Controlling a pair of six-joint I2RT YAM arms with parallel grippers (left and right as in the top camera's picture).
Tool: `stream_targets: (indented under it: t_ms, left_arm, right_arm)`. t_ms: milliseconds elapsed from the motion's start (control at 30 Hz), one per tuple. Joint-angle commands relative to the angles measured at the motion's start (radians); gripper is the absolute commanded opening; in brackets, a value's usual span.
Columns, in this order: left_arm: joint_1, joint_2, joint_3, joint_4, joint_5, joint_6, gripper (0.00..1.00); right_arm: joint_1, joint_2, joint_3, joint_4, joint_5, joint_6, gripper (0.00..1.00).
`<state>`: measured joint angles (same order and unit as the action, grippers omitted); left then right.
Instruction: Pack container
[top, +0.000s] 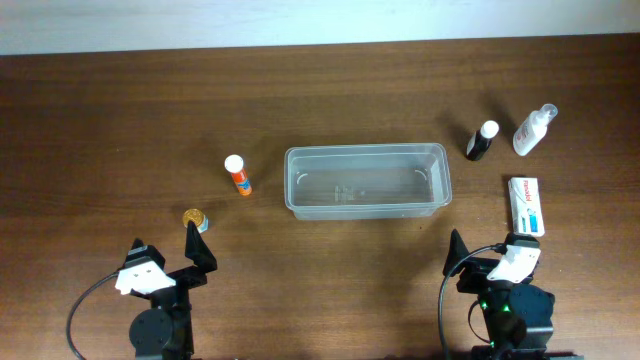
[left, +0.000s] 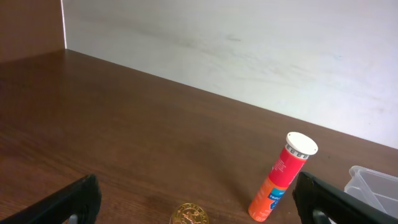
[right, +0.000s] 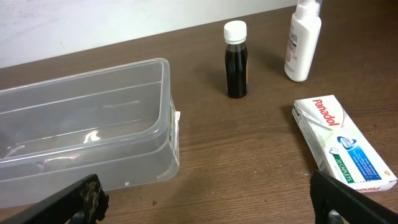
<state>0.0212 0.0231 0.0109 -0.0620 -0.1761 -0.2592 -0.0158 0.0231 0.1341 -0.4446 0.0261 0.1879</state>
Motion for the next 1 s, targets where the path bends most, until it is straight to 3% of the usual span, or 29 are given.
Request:
stream_targets:
  t_ms: [0,300,467,633,833,967]
  left_arm:
    - [0.005,-0.002,-0.002,-0.003,-0.011,-0.006,0.99]
    - [0.005,-0.002,-0.002,-0.003,-0.011,-0.006,0.99]
    - [0.005,-0.002,-0.002,-0.003,-0.011,-0.006,0.99]
    - [0.005,-0.002,-0.002,-0.003,-0.011,-0.006,0.99]
    - [0.005,-0.002,-0.002,-0.003,-0.011,-0.006,1.0]
    - [0.005,-0.002,-0.002,-0.003,-0.011,-0.006,0.99]
  right_arm:
    - [0.009,-0.007,-0.003,-0.01,0.001,0.012,0.98]
    - [0.009,-0.007,-0.003,0.028,-0.058,0.013,0.98]
    - [0.009,-0.007,0.002,0.182,-0.262,0.012,0.98]
    - [0.009,0.004,0.078,0.238,-0.28,0.0,0.98]
    - [0.007,0.149,0.319,0.098,-0.137,-0.097,0.98]
    - [0.007,0.405,0.647,-0.159,0.105,-0.196,0.98]
